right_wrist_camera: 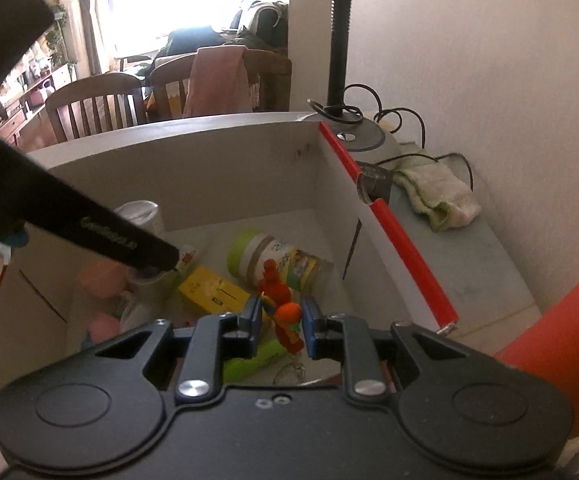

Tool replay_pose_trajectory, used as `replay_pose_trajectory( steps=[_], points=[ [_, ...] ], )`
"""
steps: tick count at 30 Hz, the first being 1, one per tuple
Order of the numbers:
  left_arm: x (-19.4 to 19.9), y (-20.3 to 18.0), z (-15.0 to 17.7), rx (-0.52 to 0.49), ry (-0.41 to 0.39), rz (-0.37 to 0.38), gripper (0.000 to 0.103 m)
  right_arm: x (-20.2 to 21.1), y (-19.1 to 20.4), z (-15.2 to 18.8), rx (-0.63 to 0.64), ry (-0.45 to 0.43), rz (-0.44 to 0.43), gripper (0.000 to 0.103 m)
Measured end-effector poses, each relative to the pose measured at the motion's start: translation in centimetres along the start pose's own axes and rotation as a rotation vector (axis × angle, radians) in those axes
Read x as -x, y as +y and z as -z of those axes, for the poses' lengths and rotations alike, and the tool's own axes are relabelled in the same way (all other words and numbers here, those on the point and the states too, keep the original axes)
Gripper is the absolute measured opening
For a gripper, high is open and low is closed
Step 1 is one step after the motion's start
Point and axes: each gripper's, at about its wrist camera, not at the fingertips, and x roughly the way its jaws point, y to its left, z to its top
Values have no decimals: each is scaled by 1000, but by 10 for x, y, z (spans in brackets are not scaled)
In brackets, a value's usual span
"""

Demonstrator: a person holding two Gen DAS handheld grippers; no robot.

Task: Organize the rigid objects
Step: 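Carry the vial and parrot keychain over the open red box, then open the left tool to drop the vial while the right tool drops the parrot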

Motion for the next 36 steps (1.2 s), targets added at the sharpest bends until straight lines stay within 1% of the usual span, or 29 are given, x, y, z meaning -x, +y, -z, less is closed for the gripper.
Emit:
replay_pose_trajectory(
  steps=[3,7,14,15,17,19,20,27,36],
  points=[
    [-7,-1,-4,-2,7,-16,41,-1,1,-1,9,1,-4,22],
    [-14,-1,-5,3,22,-26,41,-1,1,-2,11,7,-11,26],
    [-10,-2,3,8,17,-38,42,2,0,-3,0,16,-25,28],
    [-8,-2,4,8,14,-38,43,3,0,-3,1,16,-28,29],
    [-4,-1,8,11,9,-32,48,7,1,-3,4,13,-31,32],
    [3,0,12,17,-3,-29,57,11,2,-3,6,9,-37,34],
    [7,1,14,21,-9,-28,57,13,3,-3,7,8,-39,35],
    [40,5,29,43,-58,-8,58,30,8,-2,16,-5,-71,42],
    [94,16,65,84,-132,-17,58,54,24,-3,34,-24,-128,51]
  ],
)
